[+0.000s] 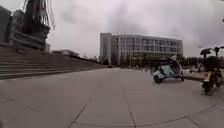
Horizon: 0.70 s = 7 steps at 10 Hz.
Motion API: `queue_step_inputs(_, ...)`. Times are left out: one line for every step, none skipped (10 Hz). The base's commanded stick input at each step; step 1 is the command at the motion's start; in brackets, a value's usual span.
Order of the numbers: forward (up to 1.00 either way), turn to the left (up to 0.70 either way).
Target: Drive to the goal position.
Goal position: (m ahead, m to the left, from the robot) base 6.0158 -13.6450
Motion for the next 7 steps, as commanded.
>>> queue_step_inputs(0.5, -0.5)
queue_step_inputs(0.5, -0.27)
queue_step_inputs(0.5, 0.0)
queue_step_inputs(0.5, 0.0)
queue_step_inputs(0.5, 0.0)
queue_step_inputs(0.5, 0.0)
queue_step_inputs(0.5, 0.0)
